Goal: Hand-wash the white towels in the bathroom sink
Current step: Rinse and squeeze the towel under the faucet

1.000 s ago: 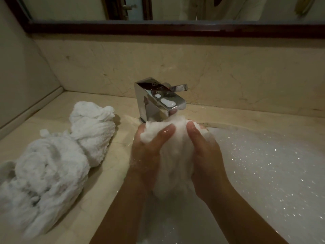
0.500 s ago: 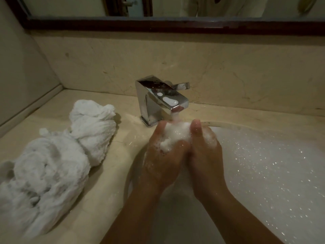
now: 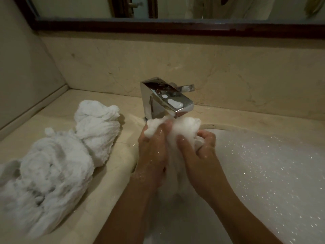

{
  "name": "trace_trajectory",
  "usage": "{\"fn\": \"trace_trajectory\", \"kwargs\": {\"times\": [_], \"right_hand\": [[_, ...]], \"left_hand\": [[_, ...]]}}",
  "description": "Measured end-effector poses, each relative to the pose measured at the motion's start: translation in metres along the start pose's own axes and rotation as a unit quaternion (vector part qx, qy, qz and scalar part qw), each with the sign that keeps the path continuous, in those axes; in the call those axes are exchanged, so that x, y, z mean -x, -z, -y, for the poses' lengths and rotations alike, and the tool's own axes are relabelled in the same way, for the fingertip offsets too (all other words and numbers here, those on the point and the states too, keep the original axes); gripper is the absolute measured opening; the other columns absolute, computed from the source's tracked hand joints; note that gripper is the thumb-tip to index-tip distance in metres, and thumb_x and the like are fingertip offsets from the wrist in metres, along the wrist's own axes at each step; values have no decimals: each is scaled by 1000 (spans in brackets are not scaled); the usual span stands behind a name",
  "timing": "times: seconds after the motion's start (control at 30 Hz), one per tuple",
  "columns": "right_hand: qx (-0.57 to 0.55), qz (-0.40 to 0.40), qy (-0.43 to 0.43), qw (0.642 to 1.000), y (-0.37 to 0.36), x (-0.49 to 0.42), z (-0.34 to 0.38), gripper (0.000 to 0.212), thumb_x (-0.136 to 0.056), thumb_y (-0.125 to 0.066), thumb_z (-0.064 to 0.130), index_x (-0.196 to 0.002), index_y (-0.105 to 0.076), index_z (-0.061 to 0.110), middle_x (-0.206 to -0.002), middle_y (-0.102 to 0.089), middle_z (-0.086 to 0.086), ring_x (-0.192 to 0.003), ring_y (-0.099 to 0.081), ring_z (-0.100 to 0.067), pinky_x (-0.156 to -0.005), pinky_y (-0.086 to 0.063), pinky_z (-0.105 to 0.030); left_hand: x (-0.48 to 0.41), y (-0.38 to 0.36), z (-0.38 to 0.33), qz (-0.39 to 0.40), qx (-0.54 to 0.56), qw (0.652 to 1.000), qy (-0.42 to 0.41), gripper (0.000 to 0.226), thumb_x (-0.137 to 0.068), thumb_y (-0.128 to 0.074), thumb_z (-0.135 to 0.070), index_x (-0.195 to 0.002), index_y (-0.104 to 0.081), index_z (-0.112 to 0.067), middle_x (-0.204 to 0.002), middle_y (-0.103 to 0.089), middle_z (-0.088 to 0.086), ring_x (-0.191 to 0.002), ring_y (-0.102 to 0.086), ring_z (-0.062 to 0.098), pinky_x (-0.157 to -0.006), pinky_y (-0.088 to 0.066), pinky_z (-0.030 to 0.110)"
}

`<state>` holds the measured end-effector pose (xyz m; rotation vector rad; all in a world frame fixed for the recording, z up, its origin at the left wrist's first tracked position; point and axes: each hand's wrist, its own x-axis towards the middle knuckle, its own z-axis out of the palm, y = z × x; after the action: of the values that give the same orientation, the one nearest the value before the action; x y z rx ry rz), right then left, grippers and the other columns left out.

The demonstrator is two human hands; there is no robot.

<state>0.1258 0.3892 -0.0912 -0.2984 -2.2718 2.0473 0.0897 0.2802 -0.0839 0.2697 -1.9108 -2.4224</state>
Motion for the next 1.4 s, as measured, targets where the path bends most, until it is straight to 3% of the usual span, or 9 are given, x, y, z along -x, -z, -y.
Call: {"fn": "trace_trajectory", "kwargs": {"times": [0.1, 0.33, 0.57, 0.73, 0.83, 1.0, 1.13, 1.3, 1.4], "right_hand": [[18, 18, 34, 999, -2, 2, -5, 91, -75, -55, 87, -151, -43, 38, -123, -71, 15, -104, -72, -3, -93, -63, -38], [-100, -69, 34, 992, 8, -5, 3, 44, -98, -61, 57, -124, -70, 22, -104, -80, 2, -94, -79, -17, -85, -65, -50], [-114, 7, -5, 993, 5, -4, 0, 31, -105, -57, 52, -125, -70, 31, -114, -78, 3, -107, -75, -16, -98, -60, -54], [24, 2, 14, 1000, 2, 0, 1, 69, -71, -65, 79, -129, -49, 45, -113, -68, 16, -99, -71, -9, -88, -63, -44], [65, -34, 19, 997, 2, -3, -2, 54, -90, -58, 69, -134, -45, 41, -109, -62, 22, -99, -65, -3, -91, -59, -39], [-71, -106, -16, 992, 7, -8, -4, 44, -99, -65, 48, -133, -47, 27, -109, -68, 7, -84, -73, -1, -66, -63, -25], [-134, -121, -9, 984, 7, -8, -3, 63, -88, -75, 58, -129, -64, 10, -107, -79, -8, -92, -80, -24, -73, -67, -47], [-82, -83, 10, 993, 8, -4, -6, 24, -100, -66, 36, -123, -73, 32, -102, -79, 4, -96, -75, -20, -87, -64, -47], [8, -11, 29, 999, 6, -2, -8, 51, -98, -64, 48, -147, -50, 55, -130, -68, 23, -116, -66, -2, -104, -56, -39]], "left_hand": [[3, -1, -2, 87, 101, 990, 46, 42, -92, -65, -41, -120, -74, -12, -115, -77, 15, -107, -75, 30, -88, -61, 46], [13, -1, 4, 176, -30, 979, -96, 43, -87, -71, -32, -130, -65, -25, -118, -77, -5, -111, -73, 12, -86, -58, 23], [1, 3, 9, 42, -130, 989, -59, 23, -106, -57, -35, -123, -71, -27, -106, -77, -9, -102, -72, 8, -86, -61, 27], [-5, 4, 4, 51, 92, 985, 136, 65, -81, -74, -64, -127, -72, -19, -122, -75, 14, -114, -72, 37, -100, -55, 59], [-1, 5, -4, 140, 135, 971, 141, 51, -91, -65, -50, -122, -77, -11, -122, -74, 19, -112, -73, 34, -99, -58, 50], [3, 5, 8, 144, -82, 986, 11, 67, -71, -74, -65, -128, -72, -30, -122, -76, -3, -117, -71, 22, -103, -55, 51], [5, 7, 14, 144, -109, 983, 16, 70, -65, -78, -76, -124, -71, -38, -120, -76, -13, -117, -70, 13, -106, -53, 44], [-4, 5, 9, 61, -172, 983, 22, 5, -102, -65, -23, -97, -65, -24, -94, -64, -9, -94, -66, 13, -85, -52, 20], [-9, 4, 9, -5, -50, 997, 61, 36, -94, -72, -36, -122, -70, -15, -112, -74, 2, -112, -70, 27, -93, -58, 42]]}}
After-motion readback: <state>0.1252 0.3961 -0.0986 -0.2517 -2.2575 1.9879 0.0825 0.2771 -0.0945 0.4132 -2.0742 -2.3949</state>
